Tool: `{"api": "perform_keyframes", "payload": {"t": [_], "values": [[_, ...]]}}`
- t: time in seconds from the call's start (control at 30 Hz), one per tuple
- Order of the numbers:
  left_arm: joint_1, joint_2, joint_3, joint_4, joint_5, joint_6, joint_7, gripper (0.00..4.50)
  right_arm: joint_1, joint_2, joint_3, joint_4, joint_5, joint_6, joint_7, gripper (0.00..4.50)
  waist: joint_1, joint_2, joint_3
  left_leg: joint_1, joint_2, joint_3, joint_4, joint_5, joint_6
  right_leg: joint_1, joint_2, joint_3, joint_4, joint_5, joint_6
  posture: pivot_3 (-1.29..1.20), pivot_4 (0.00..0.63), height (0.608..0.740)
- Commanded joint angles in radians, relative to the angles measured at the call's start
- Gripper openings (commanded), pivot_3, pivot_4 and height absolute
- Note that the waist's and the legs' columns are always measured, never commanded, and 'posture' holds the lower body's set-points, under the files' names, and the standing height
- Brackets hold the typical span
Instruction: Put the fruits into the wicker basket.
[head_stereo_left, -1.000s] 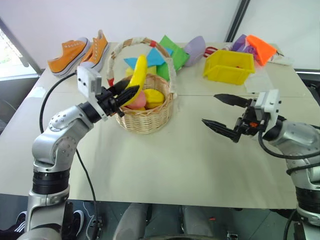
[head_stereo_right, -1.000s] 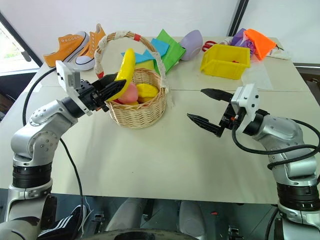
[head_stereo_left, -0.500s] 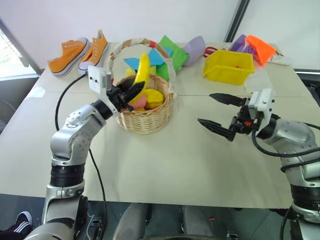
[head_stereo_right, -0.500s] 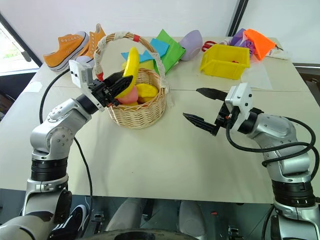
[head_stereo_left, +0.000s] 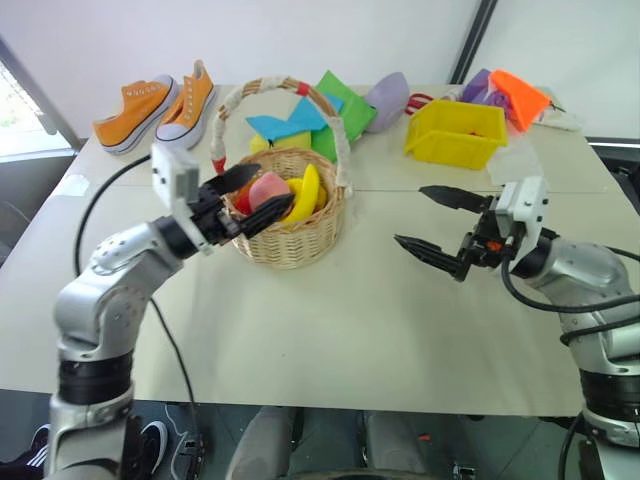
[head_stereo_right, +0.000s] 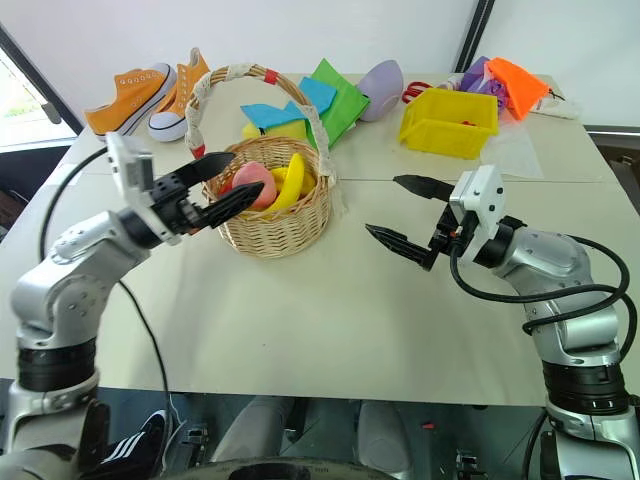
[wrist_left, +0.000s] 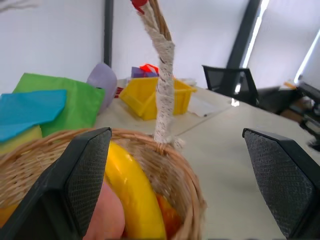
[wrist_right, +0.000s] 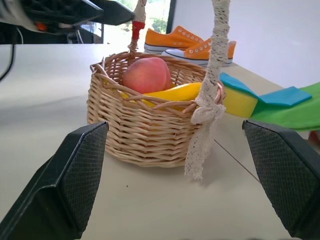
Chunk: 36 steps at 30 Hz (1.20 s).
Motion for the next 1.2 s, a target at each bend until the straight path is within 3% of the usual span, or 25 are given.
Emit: {"api": "perform_keyframes", "payload": {"t": [0.03,0.17,0.3,0.53,0.77,0.87,1.1,1.2], "values": [[0.146,0.065,0.141,-0.108,-0.069,-0.025,-0.087,4.48,-0.052,0.101,0.027,-0.021,-0.044,-0.012,-0.144,4.5,-0.002,0.0,0.0,0.0,0.0,0.0,0.0,0.0,0.0,0.0,0.0,0.0,0.0,0.0,0.0,0.0,0.15,0.74],[0.322,0.096,0.275,-0.134,-0.055,-0.096,-0.126,4.48,-0.131,0.232,0.112,-0.013,-0.136,0.059,-0.33,4.5,-0.018,0.001,-0.001,0.0,0.001,0.0,-0.003,0.0,-0.001,-0.003,0.0,0.001,0.002,0.0,-0.001,0.0,0.15,0.74],[0.44,0.096,0.422,-0.046,-0.018,-0.197,-0.157,4.48,-0.237,0.362,0.212,0.069,-0.219,0.12,-0.451,4.5,-0.02,0.001,-0.001,0.001,0.001,-0.001,-0.003,0.0,0.0,-0.006,0.001,0.001,0.002,0.001,-0.002,0.0,0.15,0.74],[0.583,0.006,0.507,-0.012,0.007,-0.343,-0.174,4.48,-0.42,0.522,0.257,0.274,-0.296,0.093,-0.535,4.5,-0.021,0.001,-0.001,0.001,0.001,-0.001,-0.004,0.0,0.0,-0.007,0.001,0.001,0.002,0.001,-0.002,0.0,0.15,0.74],[0.672,-0.06,0.494,-0.072,-0.02,-0.387,-0.15,4.48,-0.495,0.566,0.268,0.419,-0.385,0.005,-0.569,4.5,-0.018,0.0,-0.001,0.001,0.001,-0.001,-0.004,0.0,0.0,-0.007,0.002,0.001,0.002,0.001,-0.002,0.0,0.15,0.74],[0.678,-0.068,0.474,-0.092,-0.02,-0.388,-0.132,4.5,-0.502,0.565,0.263,0.446,-0.399,-0.015,-0.565,3.58,-0.02,0.0,-0.001,0.001,0.001,-0.001,-0.004,0.0,0.0,-0.007,0.002,0.001,0.002,0.001,-0.002,0.0,0.15,0.74],[0.656,-0.055,0.429,-0.082,-0.016,-0.397,-0.131,4.5,-0.493,0.545,0.242,0.45,-0.422,-0.029,-0.566,0.02,-0.022,0.0,-0.001,0.002,0.001,-0.001,-0.005,0.0,0.0,-0.007,0.002,0.002,0.003,0.001,-0.002,0.0,0.15,0.74],[0.618,-0.044,0.4,-0.062,-0.016,-0.393,-0.132,4.5,-0.473,0.51,0.218,0.408,-0.417,-0.021,-0.556,0.01,-0.02,0.0,-0.001,0.002,0.001,-0.001,-0.004,0.0,0.0,-0.007,0.002,0.002,0.003,0.001,-0.002,0.0,0.15,0.74]]}}
